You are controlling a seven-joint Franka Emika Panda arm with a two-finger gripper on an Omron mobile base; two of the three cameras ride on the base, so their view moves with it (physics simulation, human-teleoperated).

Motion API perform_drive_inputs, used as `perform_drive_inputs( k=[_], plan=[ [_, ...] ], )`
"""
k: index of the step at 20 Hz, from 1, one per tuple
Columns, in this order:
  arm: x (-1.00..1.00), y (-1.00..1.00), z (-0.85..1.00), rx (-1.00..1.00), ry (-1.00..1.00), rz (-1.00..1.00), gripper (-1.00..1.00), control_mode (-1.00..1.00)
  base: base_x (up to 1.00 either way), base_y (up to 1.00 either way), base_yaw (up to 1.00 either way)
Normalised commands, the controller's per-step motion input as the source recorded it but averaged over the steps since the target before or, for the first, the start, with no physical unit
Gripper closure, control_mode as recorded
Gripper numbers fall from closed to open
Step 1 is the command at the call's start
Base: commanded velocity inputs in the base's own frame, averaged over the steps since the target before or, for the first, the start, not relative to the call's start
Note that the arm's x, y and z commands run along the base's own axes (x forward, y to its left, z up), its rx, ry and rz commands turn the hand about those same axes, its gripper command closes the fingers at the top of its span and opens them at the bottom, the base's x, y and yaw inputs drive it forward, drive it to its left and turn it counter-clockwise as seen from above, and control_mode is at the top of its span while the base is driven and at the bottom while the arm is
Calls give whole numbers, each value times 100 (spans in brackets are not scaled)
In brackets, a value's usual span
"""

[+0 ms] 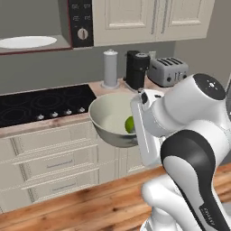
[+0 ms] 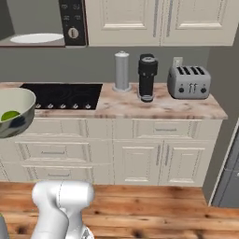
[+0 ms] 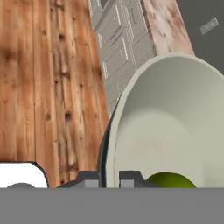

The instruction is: Pick the lime from the sink and place it in the bowl. Then pick the bowl and place it in the microwave. Then close the microwave door and press the start button.

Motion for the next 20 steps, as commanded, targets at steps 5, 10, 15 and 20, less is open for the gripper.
perform_drive_inputs(
  k=[5, 10, 15, 20],
  plan=[
    [0, 0, 0, 0, 0, 0, 100, 100, 91, 23, 0],
    [0, 0, 0, 0, 0, 0, 100, 100, 67, 37, 3],
    [0, 0, 0, 0, 0, 0, 100, 100, 3, 61, 1],
    [0, 0, 0, 0, 0, 0, 100, 100, 0, 51, 0]
  ],
)
